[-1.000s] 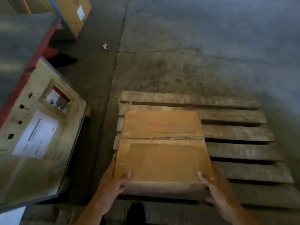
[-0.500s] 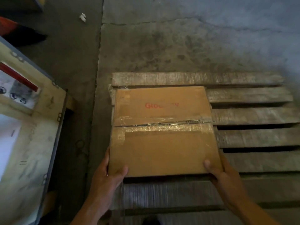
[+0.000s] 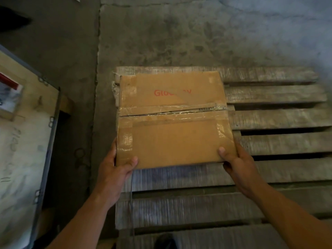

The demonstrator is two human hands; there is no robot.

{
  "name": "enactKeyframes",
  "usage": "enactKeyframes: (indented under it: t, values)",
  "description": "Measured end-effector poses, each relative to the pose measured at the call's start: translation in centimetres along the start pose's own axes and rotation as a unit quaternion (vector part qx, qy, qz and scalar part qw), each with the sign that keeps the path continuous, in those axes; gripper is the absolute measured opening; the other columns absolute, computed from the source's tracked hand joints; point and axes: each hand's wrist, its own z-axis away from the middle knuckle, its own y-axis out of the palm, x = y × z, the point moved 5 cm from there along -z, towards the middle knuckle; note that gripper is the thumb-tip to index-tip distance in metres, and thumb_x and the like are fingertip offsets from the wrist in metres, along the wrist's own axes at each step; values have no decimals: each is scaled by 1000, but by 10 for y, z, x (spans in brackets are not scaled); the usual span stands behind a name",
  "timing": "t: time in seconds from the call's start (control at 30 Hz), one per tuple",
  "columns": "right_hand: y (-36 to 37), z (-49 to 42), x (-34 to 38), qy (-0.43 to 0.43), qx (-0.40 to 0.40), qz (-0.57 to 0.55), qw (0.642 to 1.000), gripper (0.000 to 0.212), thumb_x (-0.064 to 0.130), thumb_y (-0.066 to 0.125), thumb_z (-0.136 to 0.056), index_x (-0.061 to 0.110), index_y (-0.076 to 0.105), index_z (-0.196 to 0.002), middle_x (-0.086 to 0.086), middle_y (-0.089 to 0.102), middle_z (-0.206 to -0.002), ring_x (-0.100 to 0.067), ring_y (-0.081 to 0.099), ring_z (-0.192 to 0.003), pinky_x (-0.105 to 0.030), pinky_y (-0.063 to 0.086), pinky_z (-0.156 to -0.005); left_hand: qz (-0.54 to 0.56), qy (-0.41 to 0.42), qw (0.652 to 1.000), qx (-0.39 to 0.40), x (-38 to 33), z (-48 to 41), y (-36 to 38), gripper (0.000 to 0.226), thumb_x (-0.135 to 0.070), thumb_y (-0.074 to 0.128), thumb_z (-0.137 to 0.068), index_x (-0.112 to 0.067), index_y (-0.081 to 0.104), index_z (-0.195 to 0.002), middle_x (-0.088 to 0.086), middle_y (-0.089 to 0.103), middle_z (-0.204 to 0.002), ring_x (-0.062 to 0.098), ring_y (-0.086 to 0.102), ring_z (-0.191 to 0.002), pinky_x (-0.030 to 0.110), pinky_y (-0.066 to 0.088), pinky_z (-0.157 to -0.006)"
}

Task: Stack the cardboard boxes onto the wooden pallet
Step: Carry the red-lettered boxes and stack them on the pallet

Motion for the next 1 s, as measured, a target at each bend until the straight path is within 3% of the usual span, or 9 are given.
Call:
enactKeyframes:
  t: [0.13,0.4,0.57,0.83,0.93,1.0]
  values:
    - [-2,-4,-4,-4,7,16,1000,70,40,69,-84,39,41,-149,3,56,-138,-22,53,-127,-51,43,-109,-10,-6,1000,-15,13,-6,-2,68,-11,74,-71,-63,53,-111,-11,65,-119,15,62,-114,41,52,-96]
    - [0,-7,-20,-3,2,33,999,83,49,70,-78,38,36,-153,1,53,-144,-23,50,-130,-55,40,-112,-34,-13,999,-25,23,-13,-11,71,-13,76,-71,-69,51,-107,-15,61,-120,15,60,-115,36,54,-91]
    - [0,-9,-24,1,-12,44,999,79,46,69,-84,38,33,-154,1,50,-146,-23,49,-132,-56,38,-113,-36,-17,999,-22,20,-13,-12,86,-14,75,-70,-54,42,-138,-13,59,-123,15,59,-116,40,52,-94]
    - [1,-13,-23,-10,-13,78,997,68,44,69,-89,41,37,-149,19,55,-121,-15,53,-120,-50,42,-110,-55,-10,998,-21,14,-13,-9,89,-10,72,-77,-44,33,-149,-11,56,-125,17,55,-121,48,47,-105]
    - [0,-12,-19,-17,-8,109,994,70,44,67,-91,36,33,-153,11,53,-131,-18,51,-125,-41,42,-106,-139,8,990,-32,7,-8,-2,78,-11,70,-85,-43,35,-146,-12,56,-123,18,54,-122,42,50,-97]
    - [-2,-9,-13,-25,-14,160,987,76,47,66,-92,31,28,-156,1,49,-146,-20,48,-130,-36,39,-103,-257,32,963,-71,-4,-2,4,76,-18,71,-89,-38,31,-151,-5,53,-135,24,49,-130,39,46,-98]
